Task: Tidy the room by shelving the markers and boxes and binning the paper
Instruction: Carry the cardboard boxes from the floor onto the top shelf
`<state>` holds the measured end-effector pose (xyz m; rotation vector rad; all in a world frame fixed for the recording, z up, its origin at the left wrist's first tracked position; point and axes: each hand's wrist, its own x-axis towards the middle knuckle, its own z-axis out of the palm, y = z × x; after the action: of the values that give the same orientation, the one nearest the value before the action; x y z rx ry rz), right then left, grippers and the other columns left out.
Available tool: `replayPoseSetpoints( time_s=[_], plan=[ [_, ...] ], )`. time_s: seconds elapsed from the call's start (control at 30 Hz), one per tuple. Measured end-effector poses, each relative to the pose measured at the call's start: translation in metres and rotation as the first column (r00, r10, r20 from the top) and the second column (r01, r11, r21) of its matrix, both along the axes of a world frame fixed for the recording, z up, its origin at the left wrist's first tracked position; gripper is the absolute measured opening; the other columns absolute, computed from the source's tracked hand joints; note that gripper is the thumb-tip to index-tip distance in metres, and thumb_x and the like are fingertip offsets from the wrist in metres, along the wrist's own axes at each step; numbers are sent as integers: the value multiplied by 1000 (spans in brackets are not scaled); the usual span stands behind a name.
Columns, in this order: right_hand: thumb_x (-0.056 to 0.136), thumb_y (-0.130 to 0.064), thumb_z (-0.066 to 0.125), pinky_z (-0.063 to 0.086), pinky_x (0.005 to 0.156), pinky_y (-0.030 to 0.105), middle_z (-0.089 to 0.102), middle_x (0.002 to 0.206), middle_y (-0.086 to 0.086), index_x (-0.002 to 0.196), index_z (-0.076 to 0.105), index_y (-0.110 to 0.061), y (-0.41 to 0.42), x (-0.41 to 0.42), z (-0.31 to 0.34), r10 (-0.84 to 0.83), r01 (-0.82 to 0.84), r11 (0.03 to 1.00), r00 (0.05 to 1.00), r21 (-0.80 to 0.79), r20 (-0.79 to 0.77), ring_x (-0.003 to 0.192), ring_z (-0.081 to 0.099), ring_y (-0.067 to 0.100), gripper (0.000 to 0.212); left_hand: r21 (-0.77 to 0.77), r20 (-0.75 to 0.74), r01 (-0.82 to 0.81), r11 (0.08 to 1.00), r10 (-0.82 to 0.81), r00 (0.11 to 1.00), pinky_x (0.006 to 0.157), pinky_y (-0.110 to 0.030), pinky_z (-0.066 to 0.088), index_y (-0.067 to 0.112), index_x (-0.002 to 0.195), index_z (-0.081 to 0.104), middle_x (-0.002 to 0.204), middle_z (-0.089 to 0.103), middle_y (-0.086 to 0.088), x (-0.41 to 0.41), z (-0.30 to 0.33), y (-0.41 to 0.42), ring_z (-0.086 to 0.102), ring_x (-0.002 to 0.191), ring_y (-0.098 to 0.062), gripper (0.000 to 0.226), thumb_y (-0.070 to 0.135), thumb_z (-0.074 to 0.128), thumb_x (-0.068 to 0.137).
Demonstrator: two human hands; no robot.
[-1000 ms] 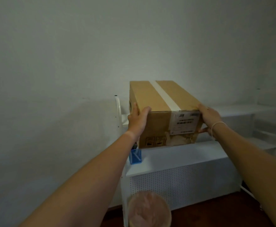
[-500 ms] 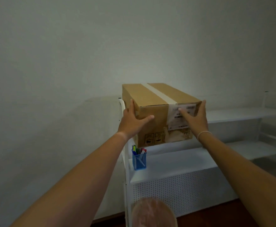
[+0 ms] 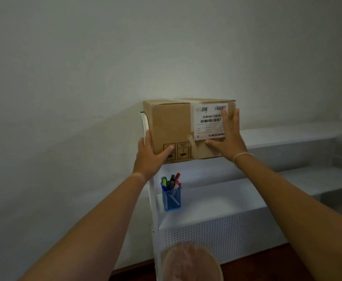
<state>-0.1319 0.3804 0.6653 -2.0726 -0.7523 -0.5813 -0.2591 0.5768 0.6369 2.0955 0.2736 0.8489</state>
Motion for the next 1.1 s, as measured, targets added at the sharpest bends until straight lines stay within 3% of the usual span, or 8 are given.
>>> replayPoseSetpoints(
  time_s=[0.17, 0.3, 0.43, 0.7, 0.83, 0.9, 1.1],
  plan=[
    [74, -23, 76, 21, 115, 42, -24, 156, 9, 150, -2, -26, 1, 10, -8, 18, -18, 1000, 999, 4, 29, 147, -6, 24, 109, -20, 13, 15, 1000, -14, 1000, 89, -47, 57, 42, 142, 30, 131, 54, -1, 20, -28, 15, 61, 115, -21, 93, 79, 61, 63],
    [75, -24, 76, 22, 115, 41, -20, 158, 6, 150, 3, -28, -3, 11, -8, 27, -27, 999, 999, 16, 37, 147, -1, 23, 105, 15, 50, -76, 997, 75, 996, 98, -41, 50, 34, 143, 32, 134, 48, -4, 8, -18, -4, 52, 119, -20, 81, 59, 67, 74],
    [79, -28, 72, 20, 116, 39, -11, 160, 3, 150, 5, -27, -25, 4, -16, 36, -36, 999, 999, 28, -17, 148, 3, 21, 98, 6, 88, -178, 984, 177, 980, 99, -46, 49, 27, 145, 32, 135, 46, -9, 1, -4, -21, 48, 122, -26, 78, 50, 66, 79],
    [83, -36, 66, 18, 116, 37, 4, 161, 1, 150, 11, -29, -144, -40, -49, -35, 31, 999, 989, -28, -145, 147, 9, 20, 87, -36, 210, -368, 929, 367, 906, 101, -40, 39, 18, 143, 37, 140, 39, -14, -38, 10, -105, 41, 127, -32, 62, 34, 61, 88],
    [83, -35, 66, 18, 116, 38, 13, 159, 4, 150, 15, -24, -217, -70, -65, -94, 91, 995, 981, -25, -168, 147, 11, 21, 85, -26, 220, -148, 989, 150, 964, 101, -35, 41, 19, 137, 46, 135, 46, -10, -41, 3, -169, 46, 123, -26, 52, 32, 60, 89],
    [83, -37, 66, 19, 115, 38, 12, 160, 3, 150, 15, -26, -252, -88, -76, -142, 139, 990, 969, -31, -203, 147, 11, 21, 85, -21, 190, -16, 1000, 20, 982, 105, -41, 43, 19, 138, 46, 136, 47, -9, -36, -5, -206, 47, 125, -25, 54, 35, 61, 89],
    [83, -42, 64, 22, 117, 41, 15, 159, 3, 149, 17, -26, -385, -143, -104, -351, 352, 935, 889, -52, -294, 146, 17, 21, 83, -18, 3, 345, 938, -345, 939, 103, -40, 42, 18, 142, 42, 140, 47, -11, -21, -43, -359, 49, 124, -30, 57, 37, 60, 91]
  ],
)
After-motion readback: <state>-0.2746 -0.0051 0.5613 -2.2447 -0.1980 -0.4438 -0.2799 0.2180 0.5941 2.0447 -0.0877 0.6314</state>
